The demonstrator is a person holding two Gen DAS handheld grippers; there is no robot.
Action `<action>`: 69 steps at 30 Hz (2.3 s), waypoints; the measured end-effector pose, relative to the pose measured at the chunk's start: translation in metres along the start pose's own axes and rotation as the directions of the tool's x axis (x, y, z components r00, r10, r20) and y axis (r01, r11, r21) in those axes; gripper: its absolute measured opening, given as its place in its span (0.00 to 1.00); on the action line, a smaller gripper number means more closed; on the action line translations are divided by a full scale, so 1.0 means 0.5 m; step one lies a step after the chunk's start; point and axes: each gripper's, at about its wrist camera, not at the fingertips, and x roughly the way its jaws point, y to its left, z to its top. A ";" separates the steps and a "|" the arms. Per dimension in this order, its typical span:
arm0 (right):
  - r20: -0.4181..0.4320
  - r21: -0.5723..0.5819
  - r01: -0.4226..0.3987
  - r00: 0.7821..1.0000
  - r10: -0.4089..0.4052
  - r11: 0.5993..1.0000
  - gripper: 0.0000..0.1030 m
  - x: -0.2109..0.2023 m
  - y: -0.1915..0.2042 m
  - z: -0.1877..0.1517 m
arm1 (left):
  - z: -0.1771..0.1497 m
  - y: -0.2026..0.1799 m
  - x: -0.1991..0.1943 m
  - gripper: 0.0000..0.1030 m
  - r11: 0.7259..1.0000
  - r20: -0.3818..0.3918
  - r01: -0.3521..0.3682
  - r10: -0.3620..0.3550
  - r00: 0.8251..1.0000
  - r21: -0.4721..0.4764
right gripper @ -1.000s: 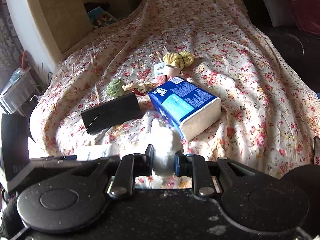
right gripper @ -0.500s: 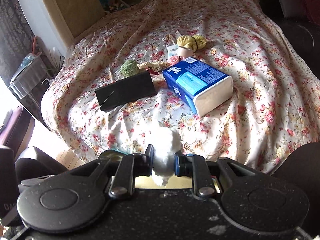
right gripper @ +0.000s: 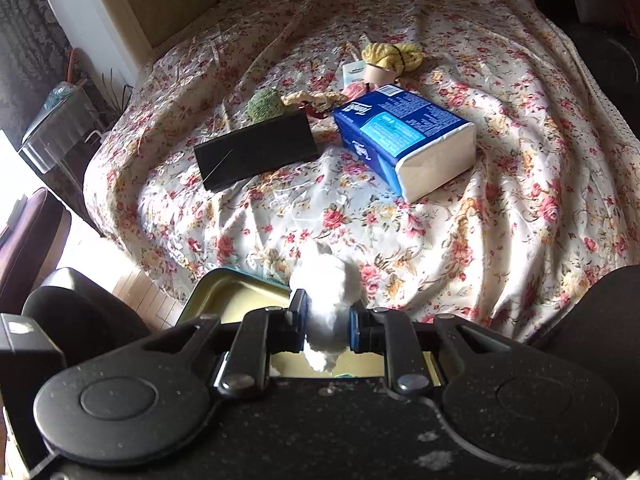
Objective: Organize soft objects
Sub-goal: 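Lower the tissue pack into the tray with the left gripper while the right drops the fluffy plush beside it, then move both open grippers toward the green knit ball and yellow knit items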
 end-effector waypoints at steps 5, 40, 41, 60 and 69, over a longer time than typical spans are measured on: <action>-0.010 -0.014 -0.024 1.000 0.024 1.000 0.19 0.006 0.012 -0.001 | -0.002 0.003 -0.001 0.73 1.000 -0.001 -0.013 0.013 1.000 -0.003; -0.052 0.021 0.032 0.998 -0.031 0.999 0.39 0.048 -0.005 -0.005 | 0.010 0.016 -0.006 0.73 0.998 0.018 -0.050 0.051 0.999 -0.047; -0.054 0.022 0.035 0.998 -0.034 0.999 0.40 0.049 -0.005 -0.005 | 0.010 0.017 -0.006 0.73 0.998 0.018 -0.050 0.051 0.999 -0.047; -0.135 -0.020 0.097 0.986 -0.099 0.995 0.52 0.092 -0.012 -0.008 | 0.048 0.036 -0.018 0.73 0.993 0.072 -0.095 0.099 0.992 -0.064; -0.118 -0.032 0.114 0.986 -0.117 0.993 0.61 0.103 -0.023 0.023 | 0.095 0.044 -0.014 0.76 0.992 0.099 -0.114 0.118 0.988 -0.044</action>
